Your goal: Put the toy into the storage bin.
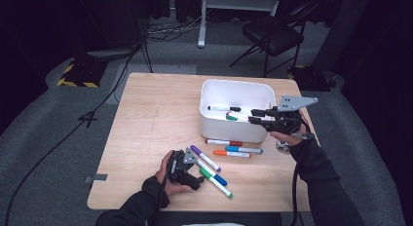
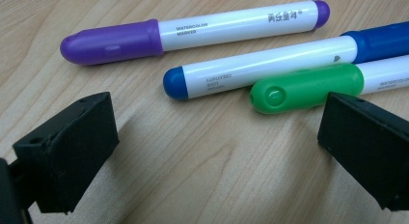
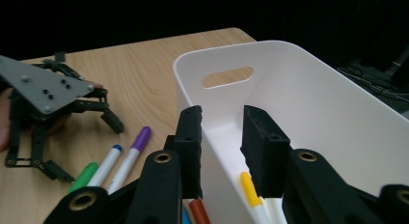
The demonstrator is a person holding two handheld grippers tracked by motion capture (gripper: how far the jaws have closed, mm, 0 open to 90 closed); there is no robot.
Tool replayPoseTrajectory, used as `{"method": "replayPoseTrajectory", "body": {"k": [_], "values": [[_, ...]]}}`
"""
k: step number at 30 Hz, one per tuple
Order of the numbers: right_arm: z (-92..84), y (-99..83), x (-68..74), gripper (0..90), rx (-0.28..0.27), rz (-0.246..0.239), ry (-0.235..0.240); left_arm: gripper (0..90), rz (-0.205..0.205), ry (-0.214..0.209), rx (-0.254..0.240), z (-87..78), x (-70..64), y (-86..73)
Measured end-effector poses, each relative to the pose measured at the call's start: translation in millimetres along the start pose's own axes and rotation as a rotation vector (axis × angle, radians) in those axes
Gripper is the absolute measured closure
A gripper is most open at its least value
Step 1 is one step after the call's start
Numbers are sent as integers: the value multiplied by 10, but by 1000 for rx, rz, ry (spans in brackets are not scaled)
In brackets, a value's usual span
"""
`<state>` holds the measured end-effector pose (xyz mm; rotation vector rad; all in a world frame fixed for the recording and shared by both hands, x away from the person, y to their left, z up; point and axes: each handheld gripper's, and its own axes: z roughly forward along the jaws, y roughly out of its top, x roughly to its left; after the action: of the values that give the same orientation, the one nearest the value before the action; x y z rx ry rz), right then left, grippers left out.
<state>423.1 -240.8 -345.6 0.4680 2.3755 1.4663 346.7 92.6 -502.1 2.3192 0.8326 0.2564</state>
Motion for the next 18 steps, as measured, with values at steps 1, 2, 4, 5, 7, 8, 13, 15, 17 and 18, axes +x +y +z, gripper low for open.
{"method": "replayPoseTrajectory", "body": {"k": [1, 2, 4, 5, 7, 8, 13, 15, 17, 18], "values": [[-6, -29, 58, 690, -1, -11, 9, 6, 0, 0, 0, 0, 0, 0], [-9, -64, 111, 690, 1, -29, 20, 6, 0, -3, 0, 0, 2, 0], [20, -150, 219, 690, 2, -39, 30, 7, 22, -2, -18, 10, 16, 2], [45, -201, 263, 688, 12, -53, 46, 8, 21, 0, -21, 10, 15, 0], [129, -327, 346, 687, 18, -49, 74, 9, 24, 10, -17, 0, 18, -1], [191, -394, 394, 687, 36, -52, 80, 10, 24, 0, -16, 1, 20, -3], [560, -720, 513, 680, 143, -65, 147, 17, 30, -1, -20, -6, 27, -12], [706, -801, 531, 674, 178, -69, 153, 18, 19, -3, -12, -18, 23, -20], [830, -858, 527, 670, 187, -75, 167, 20, 27, -4, -17, -23, 33, -28], [886, -879, 528, 666, 199, -66, 160, 21, 35, -3, -16, -29, 39, -29]]}}
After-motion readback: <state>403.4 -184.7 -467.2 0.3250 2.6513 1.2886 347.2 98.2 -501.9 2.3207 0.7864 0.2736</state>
